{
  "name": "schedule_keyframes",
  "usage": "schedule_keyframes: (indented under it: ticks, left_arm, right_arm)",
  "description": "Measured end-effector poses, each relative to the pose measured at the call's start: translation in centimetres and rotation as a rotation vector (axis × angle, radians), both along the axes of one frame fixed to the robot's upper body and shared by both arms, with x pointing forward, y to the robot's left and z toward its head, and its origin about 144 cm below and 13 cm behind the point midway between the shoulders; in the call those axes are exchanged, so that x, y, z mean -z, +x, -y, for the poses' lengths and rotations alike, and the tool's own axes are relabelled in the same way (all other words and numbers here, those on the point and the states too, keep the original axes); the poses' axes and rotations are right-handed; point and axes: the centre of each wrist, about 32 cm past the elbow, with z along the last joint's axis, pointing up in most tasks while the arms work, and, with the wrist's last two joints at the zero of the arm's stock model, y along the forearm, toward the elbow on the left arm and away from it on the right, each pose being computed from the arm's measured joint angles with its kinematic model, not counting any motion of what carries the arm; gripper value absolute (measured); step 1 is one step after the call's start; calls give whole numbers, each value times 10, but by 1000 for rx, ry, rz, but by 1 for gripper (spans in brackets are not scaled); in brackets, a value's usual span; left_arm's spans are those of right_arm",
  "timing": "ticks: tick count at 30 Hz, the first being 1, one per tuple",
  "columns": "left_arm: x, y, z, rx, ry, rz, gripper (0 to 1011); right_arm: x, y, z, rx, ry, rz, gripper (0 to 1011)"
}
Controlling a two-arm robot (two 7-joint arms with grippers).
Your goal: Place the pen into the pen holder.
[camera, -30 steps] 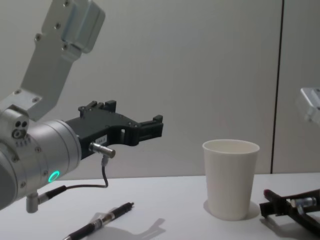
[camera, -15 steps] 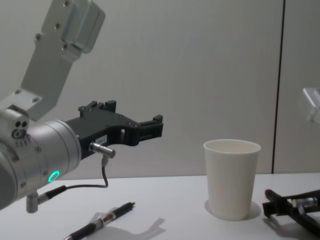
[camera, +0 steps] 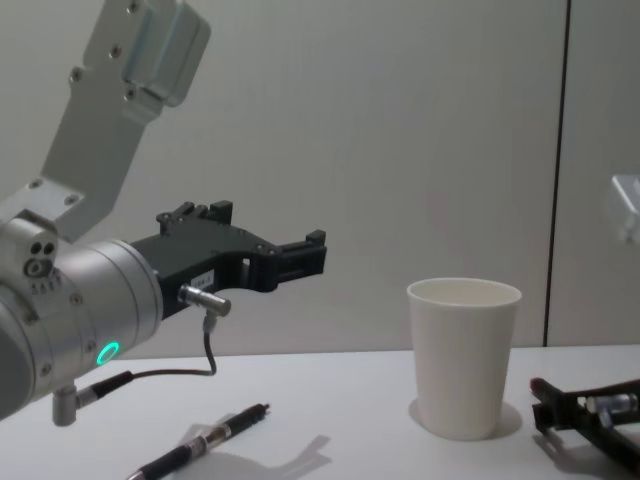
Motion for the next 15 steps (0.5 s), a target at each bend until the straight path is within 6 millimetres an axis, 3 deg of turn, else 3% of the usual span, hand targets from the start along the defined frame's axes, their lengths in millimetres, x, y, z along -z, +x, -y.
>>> schedule_keyframes:
  ticks: [15]
  left_arm:
    - [0, 0, 0, 0, 0, 0, 1001]
  right_arm:
    - [0, 0, 0, 3, 5, 3, 393]
